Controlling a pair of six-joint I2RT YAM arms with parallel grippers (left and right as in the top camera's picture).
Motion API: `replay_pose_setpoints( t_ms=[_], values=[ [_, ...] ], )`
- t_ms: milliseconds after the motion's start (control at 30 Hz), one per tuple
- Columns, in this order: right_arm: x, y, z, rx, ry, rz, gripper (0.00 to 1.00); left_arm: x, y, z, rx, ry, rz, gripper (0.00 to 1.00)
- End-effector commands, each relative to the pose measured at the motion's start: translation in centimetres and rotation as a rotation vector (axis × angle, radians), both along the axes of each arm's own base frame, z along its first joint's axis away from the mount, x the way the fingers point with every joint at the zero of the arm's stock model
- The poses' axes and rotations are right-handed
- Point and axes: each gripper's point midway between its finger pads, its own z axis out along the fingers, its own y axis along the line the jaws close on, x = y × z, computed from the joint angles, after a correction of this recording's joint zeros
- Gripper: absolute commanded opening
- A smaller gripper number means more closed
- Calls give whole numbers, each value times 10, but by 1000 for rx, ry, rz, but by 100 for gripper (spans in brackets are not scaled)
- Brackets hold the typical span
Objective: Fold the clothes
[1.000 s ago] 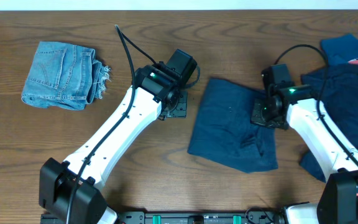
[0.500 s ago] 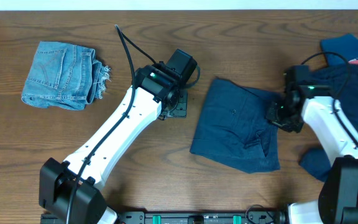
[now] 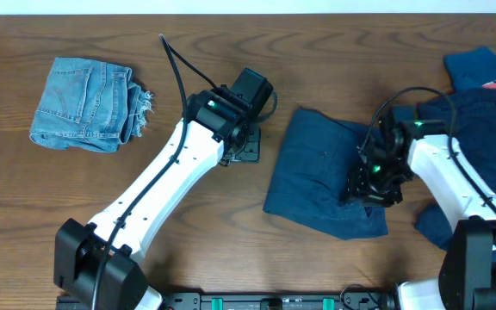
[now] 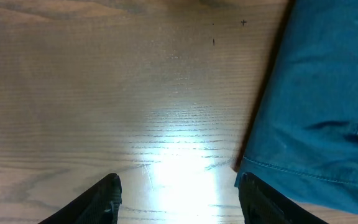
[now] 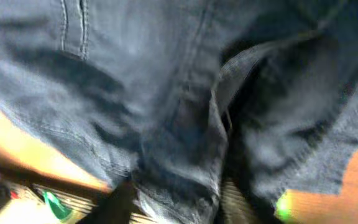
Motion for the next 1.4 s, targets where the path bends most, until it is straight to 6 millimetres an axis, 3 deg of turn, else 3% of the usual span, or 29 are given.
replay_pose_setpoints(
  t_ms=[0, 33, 133, 267, 400, 467, 633, 800, 1000, 1067, 1200, 1367],
  values=[
    [4, 20, 2, 80, -36, 33, 10, 3, 2, 9, -4, -30, -2, 62],
    [7, 21, 5, 90, -51, 39, 1, 3, 2, 9, -4, -30, -2, 62],
    [19, 4, 18, -9, -98, 24, 1, 3, 3, 9, -2, -27, -2, 62],
    [33, -26, 57, -193, -216, -30, 1, 3, 3, 9, -2, -27, -2, 62],
    [24, -67, 81, -417, -259, -181, 1, 3, 3, 9, -3, -29, -2, 62],
    [17, -76, 84, -464, -243, -223, 1, 3, 2, 9, -4, -30, -2, 62],
    [-3, -87, 67, -500, -153, -292, 1, 3, 2, 9, -4, -30, -2, 62],
    [-32, -110, 27, -549, -35, -426, 1, 3, 2, 9, -3, -30, -2, 62],
    [-49, -137, -11, -549, 11, -607, 1, 3, 2, 9, -3, -30, -2, 62],
    [-50, -139, -18, -522, 10, -647, 4, 3, 2, 9, -3, -30, -2, 62],
    [-51, -139, -31, -491, 2, -682, 21, 3, 2, 9, -3, -30, -2, 62],
    [-31, -144, -20, -478, -81, -604, 26, 3, 2, 9, -3, -30, -2, 62]
  ],
)
